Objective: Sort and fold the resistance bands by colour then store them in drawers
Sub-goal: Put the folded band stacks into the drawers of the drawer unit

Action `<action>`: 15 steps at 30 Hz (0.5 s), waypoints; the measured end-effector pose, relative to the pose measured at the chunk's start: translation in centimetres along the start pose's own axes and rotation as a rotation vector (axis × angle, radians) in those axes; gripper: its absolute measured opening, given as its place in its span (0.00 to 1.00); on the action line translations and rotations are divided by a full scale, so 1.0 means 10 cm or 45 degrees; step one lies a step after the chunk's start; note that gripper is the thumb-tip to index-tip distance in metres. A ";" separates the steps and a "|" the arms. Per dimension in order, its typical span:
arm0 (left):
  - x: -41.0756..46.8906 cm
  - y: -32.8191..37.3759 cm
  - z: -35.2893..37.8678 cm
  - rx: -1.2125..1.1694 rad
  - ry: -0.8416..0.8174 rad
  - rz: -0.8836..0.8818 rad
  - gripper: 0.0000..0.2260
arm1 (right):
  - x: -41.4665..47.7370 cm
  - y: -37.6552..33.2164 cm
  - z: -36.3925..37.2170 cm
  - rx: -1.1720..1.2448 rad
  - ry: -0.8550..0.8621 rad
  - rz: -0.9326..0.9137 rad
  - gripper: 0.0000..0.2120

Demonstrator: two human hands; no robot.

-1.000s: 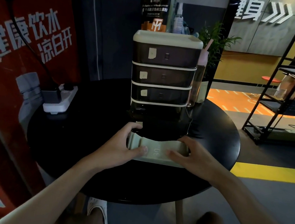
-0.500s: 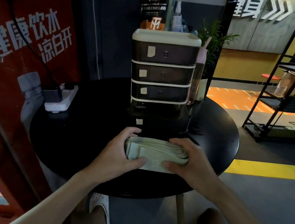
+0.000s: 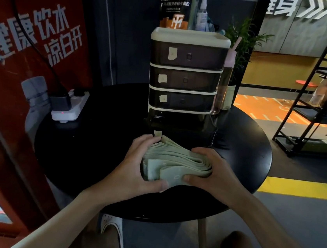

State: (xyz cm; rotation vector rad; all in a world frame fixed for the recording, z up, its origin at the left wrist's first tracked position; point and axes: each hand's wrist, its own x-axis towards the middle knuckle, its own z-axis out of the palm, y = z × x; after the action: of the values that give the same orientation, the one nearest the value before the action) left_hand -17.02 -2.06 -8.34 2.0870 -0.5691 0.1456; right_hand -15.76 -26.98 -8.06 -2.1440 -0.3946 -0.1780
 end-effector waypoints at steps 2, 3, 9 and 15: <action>-0.02 -0.01 -0.02 -0.004 0.018 -0.019 0.46 | 0.02 0.00 -0.01 0.023 -0.015 0.012 0.31; -0.01 -0.01 -0.02 -0.007 0.024 -0.031 0.47 | 0.02 0.00 -0.01 0.032 -0.021 0.014 0.30; 0.07 -0.03 0.02 0.071 -0.043 -0.050 0.52 | 0.04 -0.02 -0.03 0.054 -0.083 -0.025 0.23; 0.15 -0.06 -0.02 -0.031 -0.029 -0.080 0.46 | 0.04 -0.03 -0.04 0.065 -0.085 -0.053 0.23</action>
State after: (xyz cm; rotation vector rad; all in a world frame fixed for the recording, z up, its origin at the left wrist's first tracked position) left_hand -15.45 -2.11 -8.21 2.0830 -0.5157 0.0787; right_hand -15.47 -27.03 -7.52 -2.0968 -0.4777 -0.1188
